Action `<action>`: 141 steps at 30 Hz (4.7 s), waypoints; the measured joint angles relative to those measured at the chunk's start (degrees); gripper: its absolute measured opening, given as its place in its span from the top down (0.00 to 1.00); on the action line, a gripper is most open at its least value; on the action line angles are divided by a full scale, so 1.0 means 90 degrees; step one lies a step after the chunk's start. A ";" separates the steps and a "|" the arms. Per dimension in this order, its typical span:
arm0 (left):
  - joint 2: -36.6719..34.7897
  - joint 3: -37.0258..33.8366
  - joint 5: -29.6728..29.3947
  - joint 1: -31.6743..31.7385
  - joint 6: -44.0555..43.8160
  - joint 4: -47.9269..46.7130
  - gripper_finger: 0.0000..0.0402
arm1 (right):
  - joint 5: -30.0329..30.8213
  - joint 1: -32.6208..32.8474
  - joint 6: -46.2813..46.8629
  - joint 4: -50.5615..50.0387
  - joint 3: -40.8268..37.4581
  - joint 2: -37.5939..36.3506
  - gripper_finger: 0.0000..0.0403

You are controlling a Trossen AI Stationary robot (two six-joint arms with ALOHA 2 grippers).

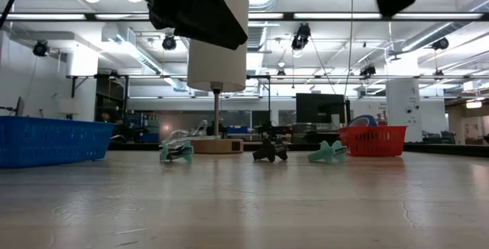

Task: Pick and place Stapler, Stapler remover, tape
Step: Put the left light blue staple remover into the blue bin

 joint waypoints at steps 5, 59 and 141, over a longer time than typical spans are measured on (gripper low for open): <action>0.0002 -0.0078 0.0163 0.0000 0.0001 -0.0010 0.61 | -0.0128 -0.0853 -0.0221 -0.0399 -0.0622 -0.1055 0.98; 0.0005 -0.0425 0.1039 0.1136 -0.0308 -0.2254 0.61 | 0.2886 -0.1132 -0.0698 -0.4018 -0.2462 -0.6855 0.98; 0.0215 -0.0410 0.1834 0.1363 0.3663 -0.3520 0.99 | 0.2881 -0.1132 -0.0698 -0.4016 -0.2477 -0.6848 0.98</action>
